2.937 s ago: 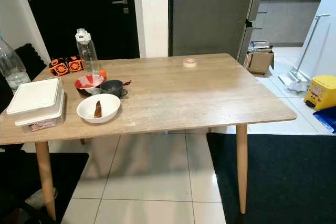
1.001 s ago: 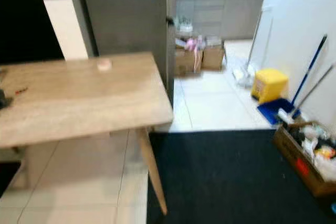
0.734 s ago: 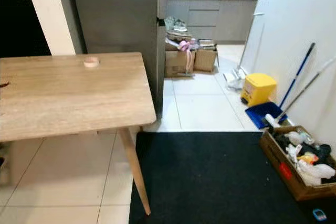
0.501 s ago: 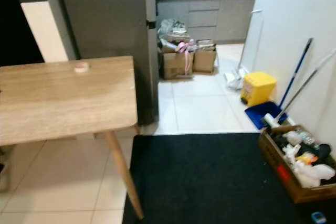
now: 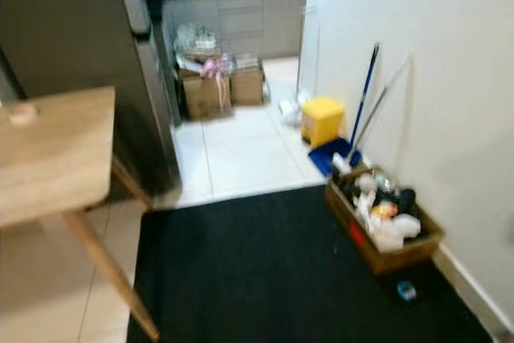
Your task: Restocking fridge
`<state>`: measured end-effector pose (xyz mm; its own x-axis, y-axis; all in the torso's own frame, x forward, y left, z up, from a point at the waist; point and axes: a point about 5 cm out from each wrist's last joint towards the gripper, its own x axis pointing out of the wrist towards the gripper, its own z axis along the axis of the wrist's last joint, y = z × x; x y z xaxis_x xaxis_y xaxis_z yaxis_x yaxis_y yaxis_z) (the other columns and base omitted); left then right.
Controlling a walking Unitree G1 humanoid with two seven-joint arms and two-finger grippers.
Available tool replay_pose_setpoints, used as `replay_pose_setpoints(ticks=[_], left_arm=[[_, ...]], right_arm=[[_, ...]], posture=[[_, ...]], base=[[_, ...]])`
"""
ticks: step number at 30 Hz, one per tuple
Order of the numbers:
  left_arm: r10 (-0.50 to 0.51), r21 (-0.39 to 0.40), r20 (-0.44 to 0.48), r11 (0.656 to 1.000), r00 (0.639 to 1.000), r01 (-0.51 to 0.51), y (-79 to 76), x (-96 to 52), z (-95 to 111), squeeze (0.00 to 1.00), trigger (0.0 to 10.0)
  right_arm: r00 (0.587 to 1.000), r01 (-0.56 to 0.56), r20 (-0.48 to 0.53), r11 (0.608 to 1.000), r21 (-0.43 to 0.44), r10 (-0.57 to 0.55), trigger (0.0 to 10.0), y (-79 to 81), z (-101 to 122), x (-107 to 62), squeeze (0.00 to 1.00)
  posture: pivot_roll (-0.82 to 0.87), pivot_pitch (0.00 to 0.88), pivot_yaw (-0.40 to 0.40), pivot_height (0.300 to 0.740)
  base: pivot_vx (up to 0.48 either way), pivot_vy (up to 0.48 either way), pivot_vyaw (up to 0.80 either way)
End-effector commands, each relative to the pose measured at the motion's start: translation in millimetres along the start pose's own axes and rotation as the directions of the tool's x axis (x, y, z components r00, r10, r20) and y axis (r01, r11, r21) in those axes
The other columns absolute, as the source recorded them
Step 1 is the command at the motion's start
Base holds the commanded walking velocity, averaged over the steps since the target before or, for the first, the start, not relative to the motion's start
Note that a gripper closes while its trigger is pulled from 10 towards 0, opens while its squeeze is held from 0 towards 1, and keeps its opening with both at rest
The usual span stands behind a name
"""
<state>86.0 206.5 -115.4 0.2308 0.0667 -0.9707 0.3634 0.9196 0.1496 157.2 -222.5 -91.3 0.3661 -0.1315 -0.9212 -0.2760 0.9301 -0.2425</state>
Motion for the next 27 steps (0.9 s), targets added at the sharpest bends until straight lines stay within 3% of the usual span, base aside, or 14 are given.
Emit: replay_pose_setpoints(ticks=[1, 27], left_arm=[[0.012, -0.013, 0.043, 1.0, 0.999, -0.011, 1.6, 0.2, 9.9, 0.0, 10.0], [0.011, -0.06, 0.079, 0.998, 0.997, -0.006, -4.0, 0.4, 11.8, 0.0, 10.0]], right_arm=[[1.0, 0.005, -0.024, 1.0, 0.003, -0.005, 10.0, -2.4, -8.5, -0.4, 0.0], [1.0, 0.007, -0.029, 1.0, -0.002, -0.007, 10.0, -4.8, -9.3, -0.6, 0.0]], posture=[[-0.06, 0.0, 0.027, 0.74], [-0.06, 0.0, 0.017, 0.74]], base=[[0.0, -0.48, 0.0], [0.0, 0.0, 0.0]])
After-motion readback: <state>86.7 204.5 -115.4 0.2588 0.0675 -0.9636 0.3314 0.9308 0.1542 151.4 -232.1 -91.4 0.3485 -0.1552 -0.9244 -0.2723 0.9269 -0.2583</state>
